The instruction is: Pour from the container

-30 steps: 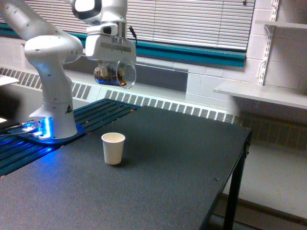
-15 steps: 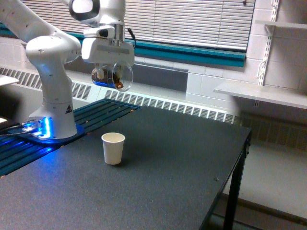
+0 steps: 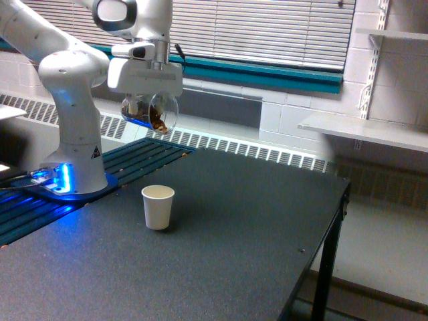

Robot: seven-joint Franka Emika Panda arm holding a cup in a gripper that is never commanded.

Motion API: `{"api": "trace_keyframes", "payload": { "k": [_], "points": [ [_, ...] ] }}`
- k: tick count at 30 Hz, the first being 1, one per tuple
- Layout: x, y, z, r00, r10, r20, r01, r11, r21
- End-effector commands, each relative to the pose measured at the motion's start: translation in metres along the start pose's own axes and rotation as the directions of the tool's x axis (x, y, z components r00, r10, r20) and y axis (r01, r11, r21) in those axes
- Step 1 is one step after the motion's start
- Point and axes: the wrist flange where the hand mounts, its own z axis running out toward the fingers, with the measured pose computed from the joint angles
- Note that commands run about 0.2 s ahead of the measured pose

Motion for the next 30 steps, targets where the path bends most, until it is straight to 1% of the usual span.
{"api": "trace_keyframes", "payload": {
  "k": [1,3,11,14,21,30],
  "points": [
    [-0.014,0.004,0.013,1.0,-0.02,0.021,0.021,0.999,-0.048],
    [-0.016,0.004,0.014,0.999,-0.027,0.026,0.028,0.998,-0.06],
    [-0.017,0.009,0.017,0.998,-0.058,0.024,0.06,0.993,-0.1],
    [-0.016,0.01,0.018,0.998,-0.062,0.023,0.064,0.992,-0.106],
    [-0.018,0.01,0.021,0.998,-0.055,0.038,0.059,0.992,-0.109],
    [-0.014,0.012,0.027,0.998,-0.055,0.035,0.059,0.99,-0.126]
  ]
}}
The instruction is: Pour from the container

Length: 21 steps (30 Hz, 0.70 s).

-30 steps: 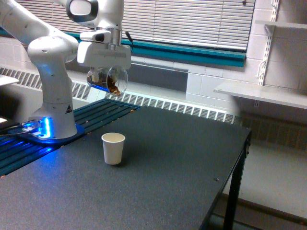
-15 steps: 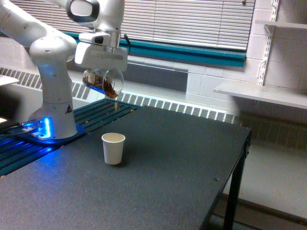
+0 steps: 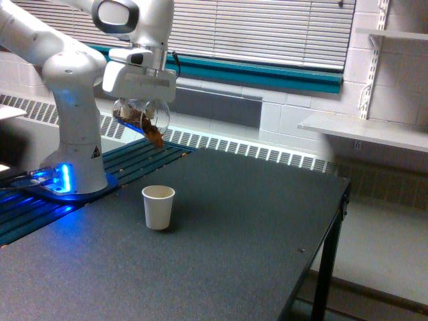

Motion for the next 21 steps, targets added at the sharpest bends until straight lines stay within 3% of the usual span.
{"api": "trace_keyframes", "payload": {
  "k": [1,21],
  "points": [
    [-0.0087,0.0014,0.0145,1.0,-0.012,0.005,0.012,0.999,-0.038],
    [-0.0126,-0.0019,0.021,0.999,-0.033,0.012,0.034,0.997,-0.066]
  ]
}}
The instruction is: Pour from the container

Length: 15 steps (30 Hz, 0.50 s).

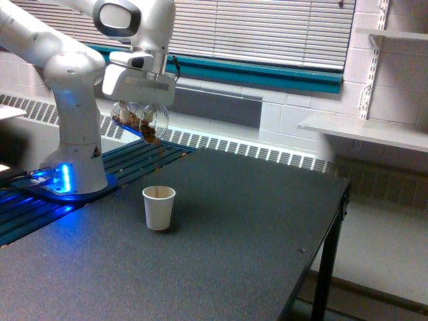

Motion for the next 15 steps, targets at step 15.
{"api": "trace_keyframes", "payload": {
  "k": [15],
  "points": [
    [-0.0102,0.0017,0.0166,1.0,-0.006,0.017,0.007,0.998,-0.058]
  ]
}}
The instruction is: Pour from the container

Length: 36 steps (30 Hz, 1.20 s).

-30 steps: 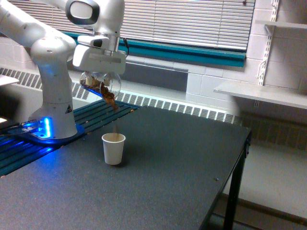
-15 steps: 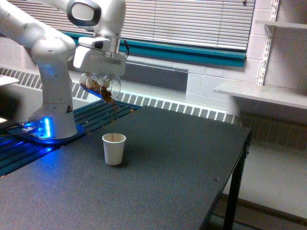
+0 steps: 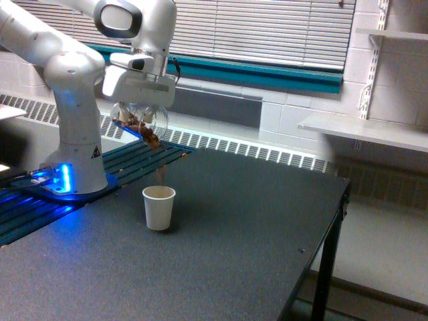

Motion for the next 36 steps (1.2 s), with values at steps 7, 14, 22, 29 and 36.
{"api": "trace_keyframes", "payload": {
  "k": [7,14,22,29,36],
  "points": [
    [-0.0094,0.0038,0.0138,1.0,-0.003,0.019,0.004,0.999,-0.05],
    [-0.0091,0.0054,0.0148,1.0,-0.006,0.022,0.007,0.998,-0.061],
    [-0.009,0.0061,0.0156,1.0,-0.006,0.031,0.008,0.998,-0.069],
    [-0.0048,0.0058,0.0146,1.0,-0.004,0.028,0.005,0.998,-0.068],
    [-0.0003,0.006,0.0131,1.0,-0.005,0.026,0.007,0.997,-0.074]
  ]
}}
